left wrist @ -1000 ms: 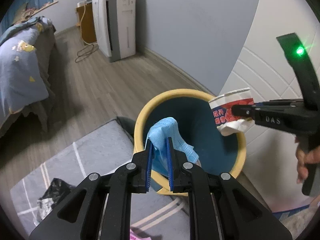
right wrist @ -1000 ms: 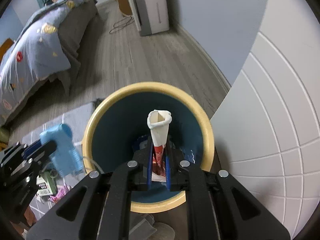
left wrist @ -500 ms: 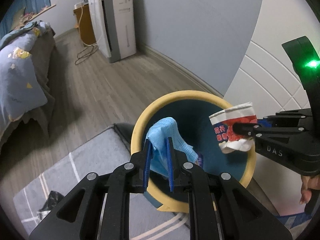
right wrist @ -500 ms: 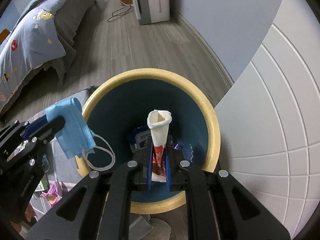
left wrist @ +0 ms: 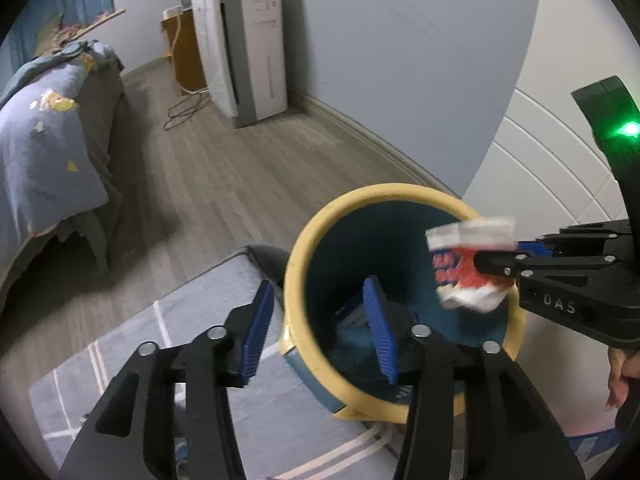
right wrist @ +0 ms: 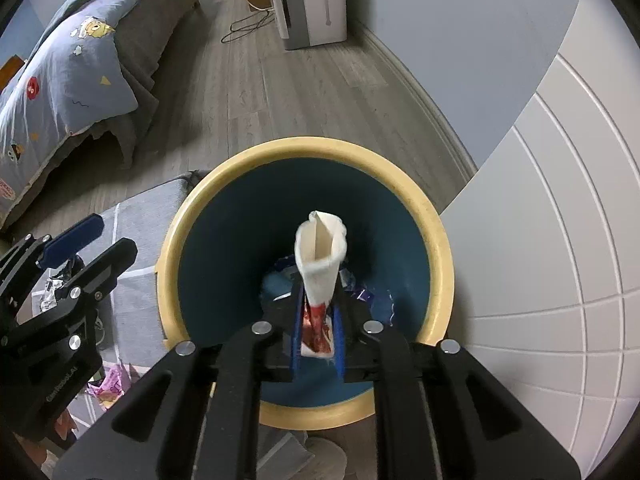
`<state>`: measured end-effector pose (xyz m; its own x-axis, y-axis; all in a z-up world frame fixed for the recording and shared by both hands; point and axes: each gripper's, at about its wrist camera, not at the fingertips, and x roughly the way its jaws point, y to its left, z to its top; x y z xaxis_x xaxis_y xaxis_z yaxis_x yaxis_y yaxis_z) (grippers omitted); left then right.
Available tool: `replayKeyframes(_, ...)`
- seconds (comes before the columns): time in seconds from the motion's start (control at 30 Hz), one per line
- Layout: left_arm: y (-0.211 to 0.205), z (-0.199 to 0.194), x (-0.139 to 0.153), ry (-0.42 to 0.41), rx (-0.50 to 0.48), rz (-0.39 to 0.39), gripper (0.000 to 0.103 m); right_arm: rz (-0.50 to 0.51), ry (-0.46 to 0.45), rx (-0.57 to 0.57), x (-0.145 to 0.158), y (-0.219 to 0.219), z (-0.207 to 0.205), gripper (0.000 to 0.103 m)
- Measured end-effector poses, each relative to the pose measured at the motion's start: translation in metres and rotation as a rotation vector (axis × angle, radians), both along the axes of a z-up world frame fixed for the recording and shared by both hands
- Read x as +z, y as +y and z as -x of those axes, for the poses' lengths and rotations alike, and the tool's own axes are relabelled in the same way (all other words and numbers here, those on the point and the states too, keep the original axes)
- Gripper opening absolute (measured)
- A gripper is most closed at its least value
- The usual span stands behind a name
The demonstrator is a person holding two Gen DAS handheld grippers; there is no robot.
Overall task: Collect trash
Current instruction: 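Carry mask and cup over the wastebasket and open both tools to drop them, then move both tools back over the remaining trash on the mat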
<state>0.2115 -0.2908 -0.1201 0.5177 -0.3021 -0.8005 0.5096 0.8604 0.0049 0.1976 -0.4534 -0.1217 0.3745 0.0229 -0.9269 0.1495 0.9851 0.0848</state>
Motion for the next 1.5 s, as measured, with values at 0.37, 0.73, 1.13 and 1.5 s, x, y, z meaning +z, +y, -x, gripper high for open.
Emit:
replayKeyframes(0.37, 0.033, 0.014, 0.021, -0.034, 0.059, 0.011, 0.082, 0.019, -0.046, 0.008, 0.028, 0.022, 0.005, 0.086)
replayKeyframes(0.73, 0.103, 0.034, 0.048, -0.055, 0.155, -0.007, 0.095, 0.065, -0.144, 0.027, 0.078, 0.059, 0.029, 0.097)
replayKeyframes(1.13, 0.214, 0.069, 0.065, -0.071, 0.299, 0.0, 0.096, 0.117, -0.275, 0.079, 0.112, 0.14, 0.059, 0.097)
replayKeyframes(1.5, 0.299, 0.103, 0.042, -0.024, 0.46, 0.019, 0.096, 0.129, -0.287, 0.075, 0.104, 0.194, 0.078, 0.097)
